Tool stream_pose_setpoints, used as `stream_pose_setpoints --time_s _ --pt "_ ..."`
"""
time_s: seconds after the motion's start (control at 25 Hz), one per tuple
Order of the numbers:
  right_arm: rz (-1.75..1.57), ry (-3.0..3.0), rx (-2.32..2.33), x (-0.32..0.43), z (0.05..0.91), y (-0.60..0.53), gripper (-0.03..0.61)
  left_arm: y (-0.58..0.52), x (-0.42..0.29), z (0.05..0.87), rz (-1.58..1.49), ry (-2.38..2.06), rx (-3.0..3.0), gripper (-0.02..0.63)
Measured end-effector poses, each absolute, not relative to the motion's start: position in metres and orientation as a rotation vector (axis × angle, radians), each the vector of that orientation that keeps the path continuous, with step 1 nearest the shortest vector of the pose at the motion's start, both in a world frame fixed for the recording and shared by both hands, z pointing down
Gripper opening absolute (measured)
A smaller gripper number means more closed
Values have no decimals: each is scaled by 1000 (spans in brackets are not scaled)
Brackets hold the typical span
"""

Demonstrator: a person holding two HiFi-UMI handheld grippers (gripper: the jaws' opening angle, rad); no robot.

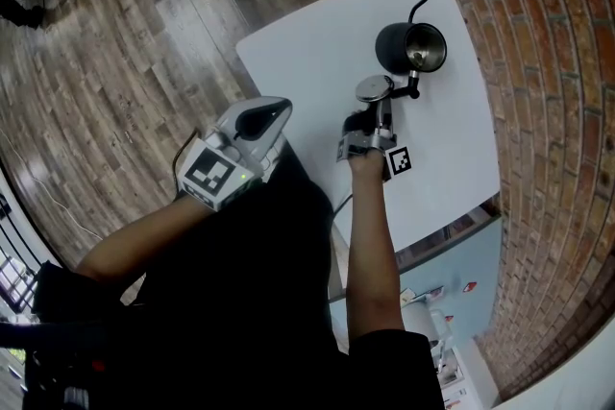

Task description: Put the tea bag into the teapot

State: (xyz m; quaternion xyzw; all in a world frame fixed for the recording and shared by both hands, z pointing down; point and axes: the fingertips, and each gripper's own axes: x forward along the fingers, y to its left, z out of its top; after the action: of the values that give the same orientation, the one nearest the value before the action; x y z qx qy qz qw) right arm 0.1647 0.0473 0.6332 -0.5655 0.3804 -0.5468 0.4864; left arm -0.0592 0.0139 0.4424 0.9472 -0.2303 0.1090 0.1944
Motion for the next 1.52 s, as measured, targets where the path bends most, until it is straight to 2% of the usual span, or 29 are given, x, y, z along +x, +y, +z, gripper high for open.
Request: stream_pose_setpoints --time_s 0.92,1.52 --pt "-1375 1010 -1404 133 609 86 195 17 -62 428 241 -595 2633 0" --pt "-1278 1223 -1593 133 567 124 199 19 -24 428 241 -415 2667 0"
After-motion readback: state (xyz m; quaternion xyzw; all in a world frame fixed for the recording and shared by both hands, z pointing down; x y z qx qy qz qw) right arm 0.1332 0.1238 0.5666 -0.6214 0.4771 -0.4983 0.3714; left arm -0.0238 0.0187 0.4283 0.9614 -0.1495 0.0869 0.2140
